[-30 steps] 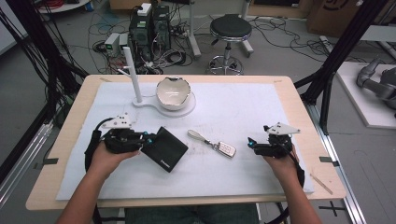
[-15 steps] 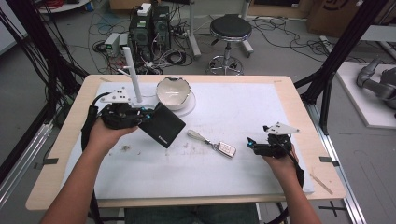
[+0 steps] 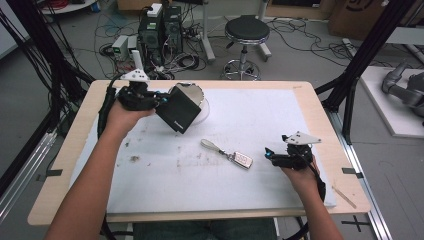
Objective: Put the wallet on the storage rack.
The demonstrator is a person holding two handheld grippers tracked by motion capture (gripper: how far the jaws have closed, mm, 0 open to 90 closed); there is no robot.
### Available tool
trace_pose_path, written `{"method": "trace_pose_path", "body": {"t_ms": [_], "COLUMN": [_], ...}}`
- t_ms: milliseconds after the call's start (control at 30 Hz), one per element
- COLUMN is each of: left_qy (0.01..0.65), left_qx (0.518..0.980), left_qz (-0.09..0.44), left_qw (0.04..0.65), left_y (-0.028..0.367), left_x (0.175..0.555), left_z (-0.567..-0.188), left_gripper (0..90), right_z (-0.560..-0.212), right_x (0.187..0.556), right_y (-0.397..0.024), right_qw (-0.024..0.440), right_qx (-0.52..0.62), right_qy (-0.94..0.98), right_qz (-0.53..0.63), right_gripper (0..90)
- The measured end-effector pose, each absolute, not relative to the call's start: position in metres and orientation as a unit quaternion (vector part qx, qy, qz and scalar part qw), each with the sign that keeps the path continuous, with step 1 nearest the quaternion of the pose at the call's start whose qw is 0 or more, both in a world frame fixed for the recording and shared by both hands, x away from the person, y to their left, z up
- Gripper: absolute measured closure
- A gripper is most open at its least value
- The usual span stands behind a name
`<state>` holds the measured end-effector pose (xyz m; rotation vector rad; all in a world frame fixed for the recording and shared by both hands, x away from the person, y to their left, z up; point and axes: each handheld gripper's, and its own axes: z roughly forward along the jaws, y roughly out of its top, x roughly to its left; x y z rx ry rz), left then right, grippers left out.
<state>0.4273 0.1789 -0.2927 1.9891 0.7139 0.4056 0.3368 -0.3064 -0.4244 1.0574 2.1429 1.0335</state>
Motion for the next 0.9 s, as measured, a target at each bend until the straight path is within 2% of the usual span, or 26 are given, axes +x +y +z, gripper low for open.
{"method": "trace_pose_path", "body": {"t_ms": [367,900], "left_qy": [0.311,0.332], "left_qx": [0.81,0.809], "left_qz": [0.199,0.203], "left_qw": [0.456,0.441], "left_y": [0.17,0.16], "left_x": [0.471,0.507], "left_z": [-0.272,-0.287], "left_gripper": [83.1,83.0], "right_z": [-0.427,-0.427], "right_x": [0.34,0.34], "right_y": [-0.307,-0.307], "right_qw": [0.26,0.26], "right_qx": [0.392,0.393], "right_qy": [0.796,0.796], "right_qz": [0.381,0.38], "right_gripper": [19.4,19.4]}}
